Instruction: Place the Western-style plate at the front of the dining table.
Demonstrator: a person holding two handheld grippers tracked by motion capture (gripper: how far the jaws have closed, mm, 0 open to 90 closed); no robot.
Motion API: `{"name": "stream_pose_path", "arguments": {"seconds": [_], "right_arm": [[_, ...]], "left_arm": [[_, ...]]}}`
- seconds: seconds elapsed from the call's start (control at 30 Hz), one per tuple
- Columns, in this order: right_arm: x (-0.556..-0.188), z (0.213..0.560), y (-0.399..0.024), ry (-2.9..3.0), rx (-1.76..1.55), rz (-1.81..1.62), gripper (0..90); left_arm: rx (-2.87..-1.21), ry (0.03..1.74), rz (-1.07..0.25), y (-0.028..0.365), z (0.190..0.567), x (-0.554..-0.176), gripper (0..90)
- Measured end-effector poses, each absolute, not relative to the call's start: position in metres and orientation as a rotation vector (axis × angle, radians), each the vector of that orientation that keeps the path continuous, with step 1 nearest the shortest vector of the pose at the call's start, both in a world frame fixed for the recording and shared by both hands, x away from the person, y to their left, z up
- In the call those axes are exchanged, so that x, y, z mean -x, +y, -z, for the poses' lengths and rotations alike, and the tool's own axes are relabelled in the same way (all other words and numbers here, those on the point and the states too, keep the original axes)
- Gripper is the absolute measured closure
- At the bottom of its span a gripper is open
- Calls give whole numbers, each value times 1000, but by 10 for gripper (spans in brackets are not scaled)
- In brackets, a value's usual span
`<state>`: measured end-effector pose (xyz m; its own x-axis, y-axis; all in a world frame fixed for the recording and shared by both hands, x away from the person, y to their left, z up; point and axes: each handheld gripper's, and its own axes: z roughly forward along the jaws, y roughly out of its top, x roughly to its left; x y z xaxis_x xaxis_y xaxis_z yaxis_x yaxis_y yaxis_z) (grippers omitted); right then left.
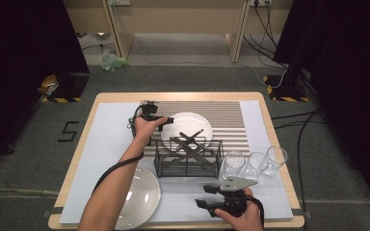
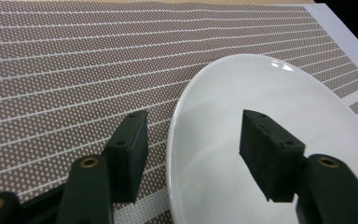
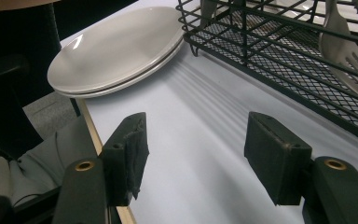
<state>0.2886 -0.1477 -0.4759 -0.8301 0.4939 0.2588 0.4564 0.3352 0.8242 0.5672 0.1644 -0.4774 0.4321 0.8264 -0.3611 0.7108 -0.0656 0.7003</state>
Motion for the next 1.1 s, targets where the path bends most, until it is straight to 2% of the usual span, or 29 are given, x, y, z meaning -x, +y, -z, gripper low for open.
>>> {"name": "stream_pose_path", "arguments": {"seconds": [0.27, 1.1], "right_arm": [[-289, 476, -147, 2537, -906, -1540, 396], [-290, 476, -147, 2530, -907, -1529, 395]], "left_arm": [[-1781, 1316, -218, 174, 464, -559, 292], [-1793, 1226, -343, 194, 436, -515, 288]]}}
